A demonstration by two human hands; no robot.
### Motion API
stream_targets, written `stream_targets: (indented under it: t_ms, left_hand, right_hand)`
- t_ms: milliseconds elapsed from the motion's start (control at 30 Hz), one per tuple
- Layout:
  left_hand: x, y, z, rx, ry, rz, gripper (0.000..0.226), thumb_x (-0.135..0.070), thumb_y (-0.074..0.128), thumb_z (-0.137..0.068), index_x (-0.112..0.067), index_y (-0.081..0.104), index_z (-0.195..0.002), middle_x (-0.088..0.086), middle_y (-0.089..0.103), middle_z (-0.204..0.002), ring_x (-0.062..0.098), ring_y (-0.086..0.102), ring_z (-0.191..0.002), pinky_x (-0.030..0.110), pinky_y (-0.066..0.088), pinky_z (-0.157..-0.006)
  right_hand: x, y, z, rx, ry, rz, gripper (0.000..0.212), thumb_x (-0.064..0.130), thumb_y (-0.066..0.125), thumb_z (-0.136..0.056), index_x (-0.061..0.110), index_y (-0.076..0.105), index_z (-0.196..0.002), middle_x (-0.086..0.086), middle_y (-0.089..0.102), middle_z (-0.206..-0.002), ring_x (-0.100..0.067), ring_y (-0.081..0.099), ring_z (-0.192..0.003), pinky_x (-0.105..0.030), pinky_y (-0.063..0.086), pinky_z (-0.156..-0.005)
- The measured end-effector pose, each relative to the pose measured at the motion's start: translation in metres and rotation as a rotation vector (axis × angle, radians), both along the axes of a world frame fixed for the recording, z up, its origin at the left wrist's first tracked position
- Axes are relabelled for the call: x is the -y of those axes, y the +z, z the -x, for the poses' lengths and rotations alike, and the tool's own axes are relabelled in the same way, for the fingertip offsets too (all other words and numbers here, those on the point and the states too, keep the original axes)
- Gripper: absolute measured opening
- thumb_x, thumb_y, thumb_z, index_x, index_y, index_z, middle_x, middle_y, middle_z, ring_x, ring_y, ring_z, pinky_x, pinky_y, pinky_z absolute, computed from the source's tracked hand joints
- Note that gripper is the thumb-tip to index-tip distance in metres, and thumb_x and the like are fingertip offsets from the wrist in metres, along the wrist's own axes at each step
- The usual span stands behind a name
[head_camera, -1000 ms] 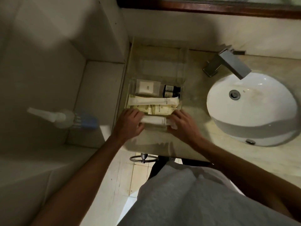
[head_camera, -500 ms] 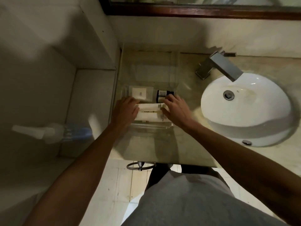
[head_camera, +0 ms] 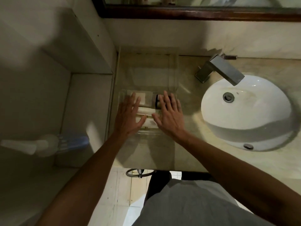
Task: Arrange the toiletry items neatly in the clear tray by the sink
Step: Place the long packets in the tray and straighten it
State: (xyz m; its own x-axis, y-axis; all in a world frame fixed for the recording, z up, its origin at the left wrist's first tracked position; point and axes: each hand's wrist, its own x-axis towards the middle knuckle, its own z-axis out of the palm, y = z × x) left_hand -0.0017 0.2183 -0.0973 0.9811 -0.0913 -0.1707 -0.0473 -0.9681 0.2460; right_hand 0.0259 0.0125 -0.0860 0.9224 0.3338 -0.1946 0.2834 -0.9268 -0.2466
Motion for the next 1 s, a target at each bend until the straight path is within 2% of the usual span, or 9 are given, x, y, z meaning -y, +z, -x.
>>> stream_targets:
  t_ms: [133, 300, 433, 500, 600, 667, 767, 900, 1000]
  left_hand:
    - [0.002, -0.025, 0.005, -0.062, 0.04, 0.01, 0.085, -0.073, 0.026, -0.089, -0.025, 0.006, -0.156, 0.002, -0.006, -0.164, 0.024, -0.007, -0.15, 0.053, 0.015, -0.119]
    - [0.0, -0.014, 0.001, -0.051, 0.049, 0.047, 0.088, -0.074, 0.03, -0.089, -0.026, 0.0, -0.156, 0.003, -0.012, -0.163, 0.023, -0.01, -0.15, 0.054, 0.013, -0.119]
    - [-0.012, 0.005, 0.031, -0.002, 0.319, 0.188, 0.115, -0.079, 0.055, -0.072, -0.02, 0.001, -0.155, 0.01, 0.001, -0.163, 0.029, 0.009, -0.148, 0.05, 0.018, -0.118]
    - [-0.025, 0.007, 0.052, -0.075, 0.422, 0.241, 0.128, -0.084, 0.062, -0.061, -0.018, 0.003, -0.155, 0.013, 0.009, -0.161, 0.032, 0.018, -0.145, 0.05, 0.021, -0.116]
    - [-0.042, 0.004, 0.066, -0.168, 0.404, 0.198, 0.135, -0.092, 0.057, -0.048, -0.015, 0.018, -0.151, 0.016, 0.024, -0.154, 0.034, 0.028, -0.138, 0.051, 0.027, -0.112]
    - [-0.047, 0.003, 0.061, -0.181, 0.348, 0.146, 0.132, -0.091, 0.059, -0.044, -0.012, 0.029, -0.146, 0.016, 0.031, -0.149, 0.035, 0.032, -0.133, 0.05, 0.027, -0.11]
    - [-0.052, 0.003, 0.046, -0.211, 0.277, 0.062, 0.131, -0.087, 0.068, -0.042, -0.01, 0.034, -0.143, 0.016, 0.034, -0.148, 0.034, 0.035, -0.132, 0.05, 0.028, -0.109]
    - [-0.056, 0.004, 0.036, -0.195, 0.211, 0.04, 0.131, -0.086, 0.068, -0.042, -0.007, 0.036, -0.142, 0.016, 0.038, -0.145, 0.034, 0.037, -0.13, 0.05, 0.029, -0.11]
    - [-0.054, 0.009, 0.029, -0.177, 0.188, 0.026, 0.132, -0.091, 0.063, -0.042, -0.006, 0.039, -0.141, 0.016, 0.039, -0.143, 0.034, 0.038, -0.128, 0.05, 0.029, -0.109]
  right_hand:
    - [-0.004, -0.024, 0.001, -0.056, 0.01, 0.076, 0.079, 0.068, 0.006, -0.097, 0.018, -0.008, -0.157, -0.008, -0.015, -0.164, -0.023, -0.021, -0.149, -0.047, -0.007, -0.121]
    - [-0.004, -0.019, -0.003, -0.075, 0.021, 0.022, 0.083, 0.072, 0.01, -0.096, 0.02, -0.012, -0.156, -0.008, -0.019, -0.163, -0.022, -0.021, -0.149, -0.05, -0.001, -0.121]
    - [0.028, -0.003, 0.017, -0.054, -0.027, -0.191, 0.11, 0.08, 0.039, -0.086, 0.011, -0.011, -0.156, -0.01, -0.02, -0.163, -0.022, -0.017, -0.15, -0.046, -0.003, -0.122]
    - [0.051, -0.006, 0.033, -0.101, 0.017, -0.146, 0.126, 0.087, 0.043, -0.077, 0.006, -0.014, -0.154, -0.014, -0.02, -0.162, -0.025, -0.017, -0.15, -0.047, 0.0, -0.122]
    - [0.07, -0.023, 0.041, -0.173, 0.052, 0.044, 0.135, 0.096, 0.036, -0.071, 0.001, -0.015, -0.152, -0.021, -0.02, -0.16, -0.03, -0.019, -0.149, -0.05, 0.005, -0.122]
    - [0.07, -0.032, 0.036, -0.188, 0.064, 0.112, 0.135, 0.097, 0.031, -0.07, 0.0, -0.01, -0.153, -0.022, -0.017, -0.161, -0.032, -0.018, -0.149, -0.049, 0.003, -0.122]
    - [0.067, -0.035, 0.023, -0.162, 0.113, 0.161, 0.129, 0.096, 0.025, -0.072, 0.0, 0.001, -0.155, -0.023, -0.008, -0.162, -0.033, -0.011, -0.15, -0.05, 0.0, -0.122]
    - [0.069, -0.031, 0.013, -0.109, 0.166, 0.084, 0.12, 0.088, 0.04, -0.076, 0.013, -0.011, -0.155, -0.019, 0.005, -0.163, -0.033, -0.001, -0.151, -0.052, 0.004, -0.122]
    - [0.07, -0.028, 0.008, -0.077, 0.151, 0.024, 0.115, 0.085, 0.037, -0.077, 0.019, -0.022, -0.151, -0.02, 0.01, -0.162, -0.034, 0.003, -0.15, -0.055, 0.008, -0.121]
